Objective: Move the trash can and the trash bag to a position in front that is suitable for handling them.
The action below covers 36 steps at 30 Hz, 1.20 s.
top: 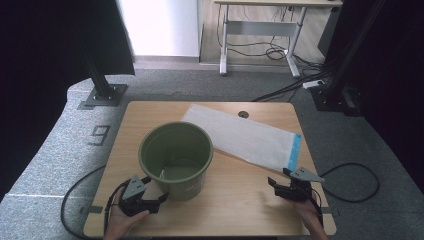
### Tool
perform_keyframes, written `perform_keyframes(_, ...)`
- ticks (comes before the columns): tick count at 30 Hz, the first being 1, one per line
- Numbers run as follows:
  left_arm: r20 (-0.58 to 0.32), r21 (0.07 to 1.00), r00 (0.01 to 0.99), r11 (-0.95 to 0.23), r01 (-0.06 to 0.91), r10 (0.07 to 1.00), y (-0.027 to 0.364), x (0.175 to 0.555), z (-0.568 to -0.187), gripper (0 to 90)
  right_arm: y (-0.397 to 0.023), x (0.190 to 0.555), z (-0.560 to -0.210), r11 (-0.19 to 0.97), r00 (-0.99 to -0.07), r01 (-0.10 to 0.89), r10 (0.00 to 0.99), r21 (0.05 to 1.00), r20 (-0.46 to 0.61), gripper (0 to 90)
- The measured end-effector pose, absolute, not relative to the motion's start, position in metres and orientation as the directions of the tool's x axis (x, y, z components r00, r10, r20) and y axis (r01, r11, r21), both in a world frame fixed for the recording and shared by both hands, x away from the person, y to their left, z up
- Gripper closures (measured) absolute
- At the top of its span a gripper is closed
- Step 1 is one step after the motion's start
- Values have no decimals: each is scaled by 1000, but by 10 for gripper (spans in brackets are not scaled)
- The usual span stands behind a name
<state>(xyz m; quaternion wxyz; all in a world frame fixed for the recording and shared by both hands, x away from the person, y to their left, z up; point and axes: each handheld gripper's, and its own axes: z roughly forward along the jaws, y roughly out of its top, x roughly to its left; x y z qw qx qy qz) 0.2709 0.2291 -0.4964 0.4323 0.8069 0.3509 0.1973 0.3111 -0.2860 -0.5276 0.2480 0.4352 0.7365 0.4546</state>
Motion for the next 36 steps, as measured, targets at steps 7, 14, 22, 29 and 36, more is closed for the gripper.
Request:
perform_keyframes(7,-7,850,713,-372,374,701,209,299,-493,148,-295,311,-530,171,-475,433,878,885,63,236)
perform_keyframes(14,-4,850,737,-386,359,676,188,321,-492,149,-297,308,-528,156,-469,433,880,888,74,237)
perform_keyframes(22,0,854,735,-382,353,679,168,338,-490,153,-297,307,-526,147,-476,430,875,891,85,237)
perform_keyframes(29,-8,858,755,-384,342,656,148,346,-486,168,-300,305,-525,135,-484,430,869,893,102,237)
perform_keyframes(36,2,860,763,-390,329,647,144,342,-483,168,-303,306,-526,128,-477,439,872,889,110,237)
